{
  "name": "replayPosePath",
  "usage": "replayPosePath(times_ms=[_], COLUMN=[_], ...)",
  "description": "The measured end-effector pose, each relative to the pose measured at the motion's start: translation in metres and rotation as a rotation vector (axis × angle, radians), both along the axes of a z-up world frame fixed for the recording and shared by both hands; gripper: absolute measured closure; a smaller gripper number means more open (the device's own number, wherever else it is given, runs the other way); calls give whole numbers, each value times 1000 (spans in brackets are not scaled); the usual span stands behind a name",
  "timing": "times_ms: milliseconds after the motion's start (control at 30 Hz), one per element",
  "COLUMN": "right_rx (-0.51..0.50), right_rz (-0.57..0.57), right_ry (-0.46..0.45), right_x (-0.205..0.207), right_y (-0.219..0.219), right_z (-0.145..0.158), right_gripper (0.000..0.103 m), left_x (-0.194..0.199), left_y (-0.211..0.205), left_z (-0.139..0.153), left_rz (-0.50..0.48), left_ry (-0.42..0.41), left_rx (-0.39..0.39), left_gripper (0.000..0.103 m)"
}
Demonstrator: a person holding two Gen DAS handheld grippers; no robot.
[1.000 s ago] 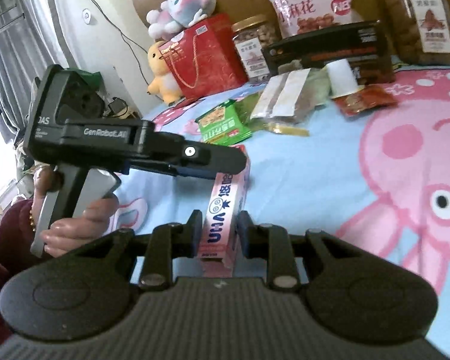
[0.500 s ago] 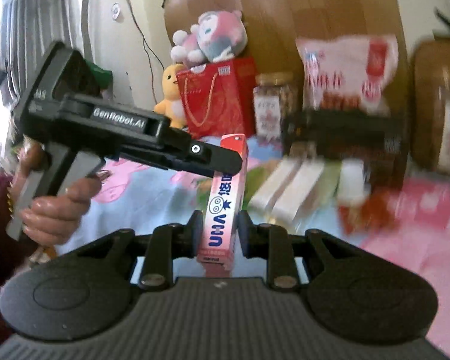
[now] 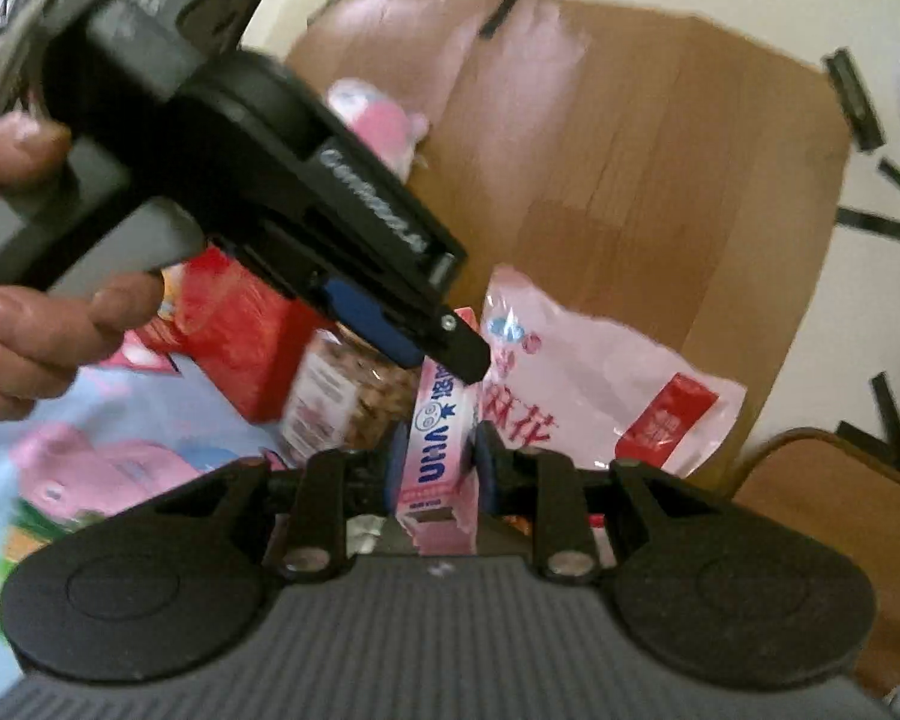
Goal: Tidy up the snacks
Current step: 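Carry the pink candy box into the black box and release, then grasp the white plastic cup with the right gripper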
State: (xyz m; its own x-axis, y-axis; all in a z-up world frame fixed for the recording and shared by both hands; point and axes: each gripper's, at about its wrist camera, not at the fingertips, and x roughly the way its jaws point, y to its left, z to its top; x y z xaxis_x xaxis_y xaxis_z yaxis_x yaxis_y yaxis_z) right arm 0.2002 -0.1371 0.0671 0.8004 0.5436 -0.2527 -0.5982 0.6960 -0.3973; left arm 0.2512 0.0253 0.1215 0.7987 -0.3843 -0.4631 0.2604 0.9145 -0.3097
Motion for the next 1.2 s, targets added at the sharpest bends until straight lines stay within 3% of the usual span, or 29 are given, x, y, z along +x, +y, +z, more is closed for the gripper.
replayPosePath(times_ms=[200,367,567,700,800,1033,1133,1200], right_rx=[-19,30,308,486,559,501,412,415], right_rz=[-7,-13,-97,-152,-169,-190,-205,-205], right_ry=[97,167,307,419,501,617,616,629], right_x=[35,45,43,17,3,-15,-14,-14], right_y=[10,8,-40,-85,-107,-97,-77,-72], right_z=[-24,-24,-7,-7,-20,-52,-58,-60], right_gripper=[78,72,70,69,69,67,64,62], left_x=[25,15,-22,-58,-84,-120,-128,-132], left_y=[-10,-1,26,40,47,49,45,41], left_z=[-39,-43,-29,-38,-49,-76,-80,-81], left_rz=[11,19,32,4,-17,-60,-79,-87], left_ry=[87,89,67,77,94,164,176,181], left_rx=[84,76,-4,-62,-98,-142,-145,-146], left_gripper=[66,64,59,59,58,58,58,58])
